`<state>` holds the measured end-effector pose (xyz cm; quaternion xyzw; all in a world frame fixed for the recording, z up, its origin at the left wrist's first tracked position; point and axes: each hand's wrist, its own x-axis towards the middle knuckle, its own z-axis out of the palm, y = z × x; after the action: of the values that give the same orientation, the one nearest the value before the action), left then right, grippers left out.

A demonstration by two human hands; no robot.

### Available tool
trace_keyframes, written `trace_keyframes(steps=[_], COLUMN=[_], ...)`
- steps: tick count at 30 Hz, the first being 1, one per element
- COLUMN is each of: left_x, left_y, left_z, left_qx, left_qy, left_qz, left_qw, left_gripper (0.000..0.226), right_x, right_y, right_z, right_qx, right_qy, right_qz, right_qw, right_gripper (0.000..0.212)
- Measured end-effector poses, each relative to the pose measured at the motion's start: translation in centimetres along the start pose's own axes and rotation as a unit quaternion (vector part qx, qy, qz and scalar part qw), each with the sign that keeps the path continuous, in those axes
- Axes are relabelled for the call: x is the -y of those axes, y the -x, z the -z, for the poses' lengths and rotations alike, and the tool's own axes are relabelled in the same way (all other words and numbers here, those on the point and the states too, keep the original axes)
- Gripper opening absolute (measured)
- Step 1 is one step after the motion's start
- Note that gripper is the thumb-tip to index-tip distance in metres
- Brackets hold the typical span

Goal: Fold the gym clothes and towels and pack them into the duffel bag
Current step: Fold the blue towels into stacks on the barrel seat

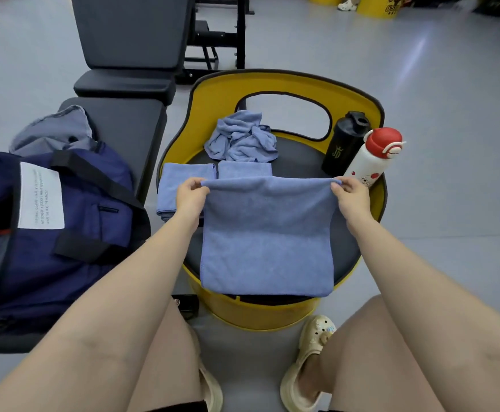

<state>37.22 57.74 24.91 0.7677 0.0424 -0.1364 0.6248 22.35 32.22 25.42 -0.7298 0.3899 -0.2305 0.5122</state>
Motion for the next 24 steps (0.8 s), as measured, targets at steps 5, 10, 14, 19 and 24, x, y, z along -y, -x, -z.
trace_keyframes(steps=[5, 10, 14, 19, 24], left_x=[1.6, 3.6, 5.6, 8.6, 10.4], left_y=[2.5, 5.4, 7.1, 9.0, 10.5], left_z=[1.1, 2.0, 2.7, 3.9, 3.8], left_qx=[-0.010, -0.022, -0.019, -0.016, -0.008], left_qy=[-0.004, -0.017, -0.044, -0.032, 0.088], left_qz=[-0.003, -0.015, -0.016, 0.005, 0.103], left_qw=[1.000, 1.000, 0.999, 0.999, 0.991], left_gripper=[0.017, 0.018, 0.022, 0.028, 0.030], right_x=[-1.3, -3.1, -5.4, -7.0, -9.4], right_y=[2.9, 6.3, 8.8, 10.5, 11.7], right_z=[0.9, 2.0, 2.8, 3.4, 3.1], right_qx=[-0.009, -0.025, -0.012, 0.006, 0.043], right_qy=[-0.021, -0.033, -0.007, 0.040, 0.050], right_qz=[-0.016, -0.024, -0.031, -0.036, -0.082], right_qw=[1.000, 0.999, 0.999, 0.999, 0.994], right_gripper=[0.018, 0.018, 0.014, 0.013, 0.011])
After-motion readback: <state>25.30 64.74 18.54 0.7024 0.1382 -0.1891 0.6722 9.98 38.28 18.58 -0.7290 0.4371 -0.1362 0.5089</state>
